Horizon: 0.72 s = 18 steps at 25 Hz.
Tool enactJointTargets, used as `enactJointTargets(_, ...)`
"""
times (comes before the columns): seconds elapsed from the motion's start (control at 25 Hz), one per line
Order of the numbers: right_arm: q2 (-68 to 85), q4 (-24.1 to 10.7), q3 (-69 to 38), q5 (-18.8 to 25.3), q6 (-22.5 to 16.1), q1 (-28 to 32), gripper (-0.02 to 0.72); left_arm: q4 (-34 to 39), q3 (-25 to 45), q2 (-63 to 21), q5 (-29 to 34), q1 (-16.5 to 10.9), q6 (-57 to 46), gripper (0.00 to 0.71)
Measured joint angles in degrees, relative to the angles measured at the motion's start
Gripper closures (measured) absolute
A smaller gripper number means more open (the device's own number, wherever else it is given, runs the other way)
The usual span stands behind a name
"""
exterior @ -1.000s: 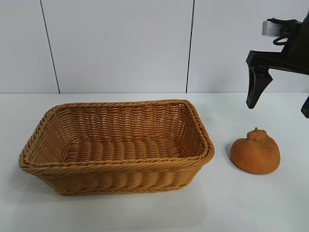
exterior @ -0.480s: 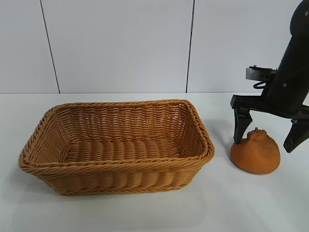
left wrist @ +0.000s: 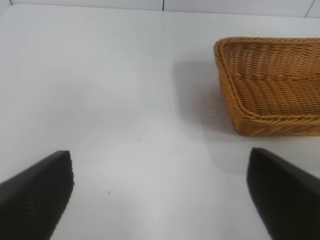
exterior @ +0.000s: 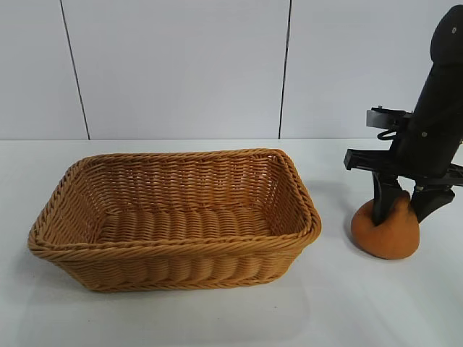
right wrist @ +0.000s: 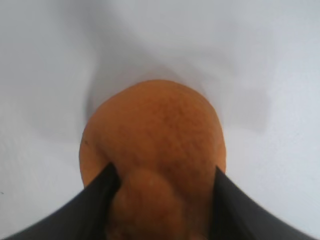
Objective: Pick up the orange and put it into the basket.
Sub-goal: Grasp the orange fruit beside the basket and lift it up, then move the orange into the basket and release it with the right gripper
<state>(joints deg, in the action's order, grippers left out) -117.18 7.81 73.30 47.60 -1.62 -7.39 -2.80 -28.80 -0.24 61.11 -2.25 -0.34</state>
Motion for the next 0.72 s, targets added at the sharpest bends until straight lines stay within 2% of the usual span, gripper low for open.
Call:
enactJointTargets(0.12, 1.63, 0.00, 0.00, 0.28, 0.43, 0.00, 0.653, 0.00, 0.00, 0.00, 0.00, 0.00, 0.00, 0.038)
enactJointTargets(0.16, 2.66, 0.00, 0.00, 0.40, 0.54, 0.00, 0.660, 0.00, 0.00, 0.00, 0.00, 0.00, 0.00, 0.038)
enactJointTargets(0.6, 17.83, 1.72, 0.00, 3.46, 0.62, 0.00, 0.660, -0.03, 0.00, 0.00, -0.05, 0.00, 0.00, 0.038)
enactJointTargets(0.72, 20.14, 3.73, 0.00, 3.87, 0.82, 0.00, 0.660, -0.03, 0.00, 0.00, -0.05, 0.00, 0.00, 0.038)
